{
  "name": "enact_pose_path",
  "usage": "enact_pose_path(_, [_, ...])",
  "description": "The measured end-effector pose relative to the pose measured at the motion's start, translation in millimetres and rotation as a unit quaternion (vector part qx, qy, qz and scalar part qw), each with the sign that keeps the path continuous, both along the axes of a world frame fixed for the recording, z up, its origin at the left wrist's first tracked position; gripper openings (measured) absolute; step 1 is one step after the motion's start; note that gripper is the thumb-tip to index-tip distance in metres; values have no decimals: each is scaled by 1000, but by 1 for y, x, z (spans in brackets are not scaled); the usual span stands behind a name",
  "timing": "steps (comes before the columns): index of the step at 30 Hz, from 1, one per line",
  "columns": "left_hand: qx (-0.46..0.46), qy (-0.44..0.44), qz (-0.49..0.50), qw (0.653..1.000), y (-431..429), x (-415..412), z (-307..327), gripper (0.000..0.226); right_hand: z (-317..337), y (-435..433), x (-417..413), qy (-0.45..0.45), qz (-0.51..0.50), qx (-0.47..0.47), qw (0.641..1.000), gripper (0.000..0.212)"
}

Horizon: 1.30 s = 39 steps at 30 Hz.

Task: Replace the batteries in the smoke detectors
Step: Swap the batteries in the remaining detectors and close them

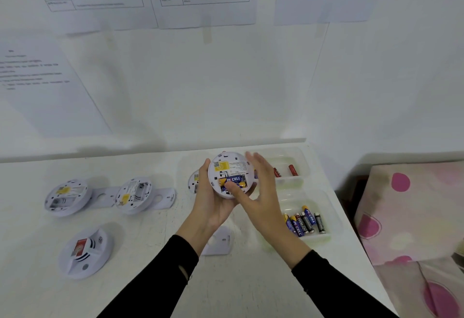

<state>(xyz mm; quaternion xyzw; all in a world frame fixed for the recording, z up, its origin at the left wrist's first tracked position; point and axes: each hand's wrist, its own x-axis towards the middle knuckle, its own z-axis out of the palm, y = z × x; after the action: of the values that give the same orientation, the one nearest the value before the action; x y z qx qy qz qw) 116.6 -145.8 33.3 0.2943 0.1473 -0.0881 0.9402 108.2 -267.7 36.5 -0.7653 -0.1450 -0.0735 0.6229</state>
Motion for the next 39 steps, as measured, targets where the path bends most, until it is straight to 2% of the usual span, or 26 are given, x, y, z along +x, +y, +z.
enact_pose_path(2, [10,7,8,1000,-2,0,0,62,1,5,-3,105,3,80,991,91])
enact_pose_path(4, [15,10,8,1000,-5,-1,-1,64,-2,9,-3,136,16,121,983,104])
enact_pose_path(6, [20,12,10,1000,-8,-2,1,62,-4,14,-2,141,16,130,981,107])
enact_pose_path(9, [29,13,6,999,-10,-2,2,59,-7,18,0,138,-3,132,982,104])
enact_pose_path(15, [19,18,2,1000,-12,-2,0,56,-6,19,-1,145,-29,167,975,83])
enact_pose_path(26, [12,3,0,1000,-5,-6,0,61,-1,26,3,199,-3,247,948,73])
enact_pose_path(31, [24,-20,21,999,26,-15,4,61,-1,27,-10,174,83,182,964,69])
enact_pose_path(33, [15,-29,46,998,44,-21,6,62,-14,26,-23,166,97,129,973,57])
enact_pose_path(35, [-12,-31,77,996,61,-30,5,61,-34,23,-37,147,117,41,981,41])
enact_pose_path(36, [-20,-32,87,995,68,-36,3,63,-47,21,-41,130,134,-27,982,42])
enact_pose_path(39, [-10,-33,96,995,83,-51,-1,65,-79,13,-45,35,203,-227,952,67])
